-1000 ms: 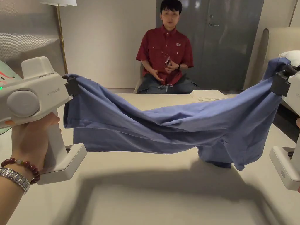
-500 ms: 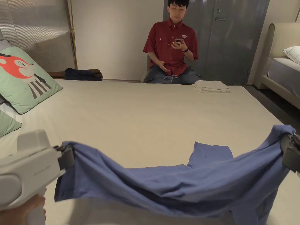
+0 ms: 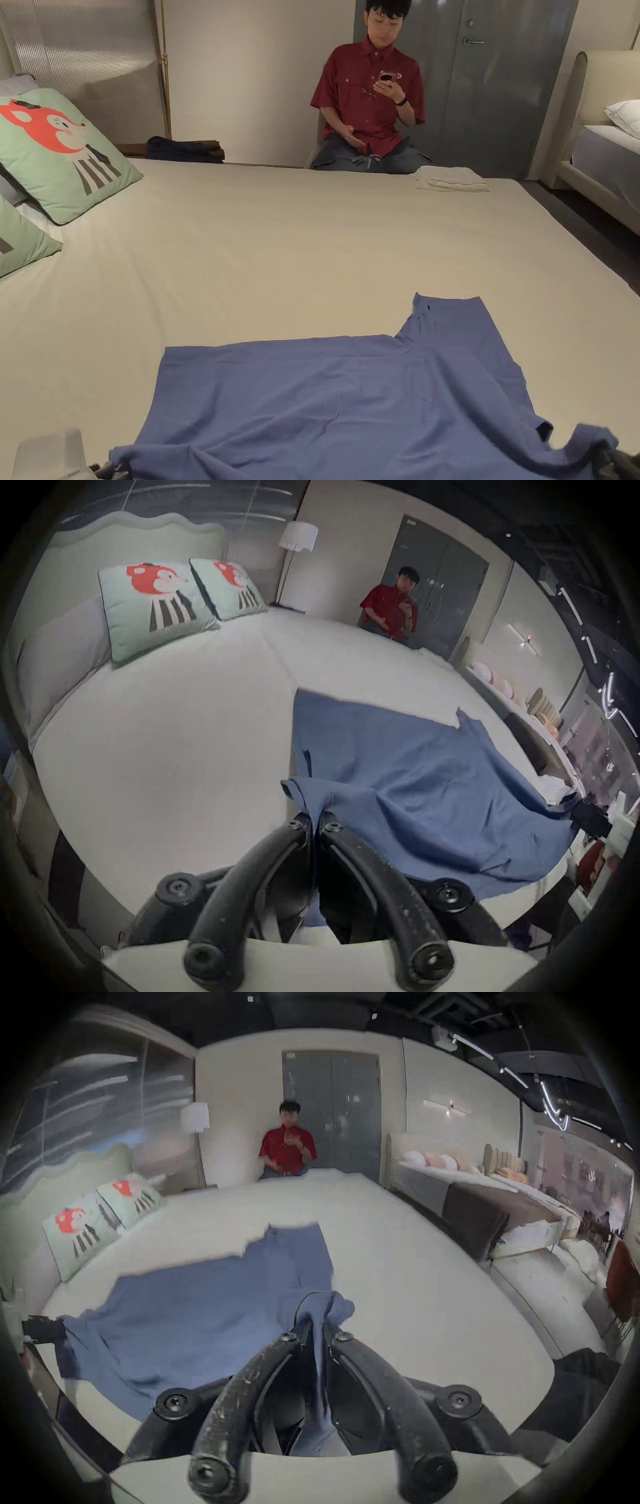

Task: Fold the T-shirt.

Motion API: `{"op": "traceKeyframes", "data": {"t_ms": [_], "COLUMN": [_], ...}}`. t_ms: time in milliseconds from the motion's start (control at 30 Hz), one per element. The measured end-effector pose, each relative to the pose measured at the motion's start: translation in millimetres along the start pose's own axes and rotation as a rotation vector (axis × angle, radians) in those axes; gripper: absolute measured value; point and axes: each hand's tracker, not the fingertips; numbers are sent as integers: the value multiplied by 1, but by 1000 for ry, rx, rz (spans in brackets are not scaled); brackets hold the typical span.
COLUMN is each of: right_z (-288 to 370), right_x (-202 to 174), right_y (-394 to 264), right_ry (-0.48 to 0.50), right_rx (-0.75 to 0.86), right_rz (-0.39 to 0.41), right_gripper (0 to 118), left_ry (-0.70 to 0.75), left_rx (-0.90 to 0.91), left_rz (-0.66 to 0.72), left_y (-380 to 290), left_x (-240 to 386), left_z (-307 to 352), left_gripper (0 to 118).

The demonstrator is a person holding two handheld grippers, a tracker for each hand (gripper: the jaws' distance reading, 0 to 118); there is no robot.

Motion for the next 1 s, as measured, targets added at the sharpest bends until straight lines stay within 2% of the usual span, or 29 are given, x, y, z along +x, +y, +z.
{"op": "traceKeyframes", "data": {"t_ms": [100, 167, 300, 367, 400, 433, 467, 500, 533, 567, 667, 767, 800, 833, 867, 967, 1000], "right_z": [-27, -40, -51, -47, -45, -42, -38, -32, -25, -17, 13, 32, 37, 41, 42, 49, 47], "right_x": [6, 8, 11, 16, 16, 17, 15, 14, 13, 10, -9, -30, -37, -43, -49, -68, -72], "right_y": [-27, -40, -51, -52, -48, -43, -38, -30, -20, -9, 29, 58, 66, 71, 77, 84, 86], "right_ry": [-33, -42, -62, -54, -67, -86, -96, -98, -93, -86, -89, -65, -60, -47, -42, -61, -59], "right_rx": [-130, -199, -208, -176, -161, -137, -84, -20, 52, 122, 330, 490, 529, 559, 578, 622, 628], "right_rz": [-27, -11, 18, 28, 28, 34, 37, 34, 25, 20, 1, -16, -20, -14, -2, 31, 35], "right_gripper": [4, 4, 4, 12, 35, 61, 85, 99, 98, 98, 98, 98, 95, 89, 77, 59, 28], "left_ry": [47, 52, 66, 60, 46, 47, 59, 71, 63, 57, 40, 24, 16, 4, -11, 5, 7], "left_rx": [-36, -55, -67, -59, -22, 26, 78, 126, 176, 224, 395, 565, 617, 659, 691, 741, 759], "left_rz": [-13, 1, -1, -6, -19, -40, -62, -95, -119, -125, -170, -203, -205, -206, -201, -204, -199], "left_y": [-12, -17, -22, -22, -22, -19, -15, -7, -1, 7, 36, 53, 57, 60, 61, 65, 65], "left_x": [-4, -9, -13, -12, -11, -8, -5, 0, 7, 14, 38, 64, 71, 77, 82, 94, 95], "left_z": [-13, -16, -19, -17, -10, -4, 3, 12, 19, 27, 55, 82, 87, 94, 99, 105, 106], "left_gripper": [0, 0, 0, 0, 7, 25, 49, 82, 100, 109, 110, 107, 99, 85, 63, 32, 0]}}
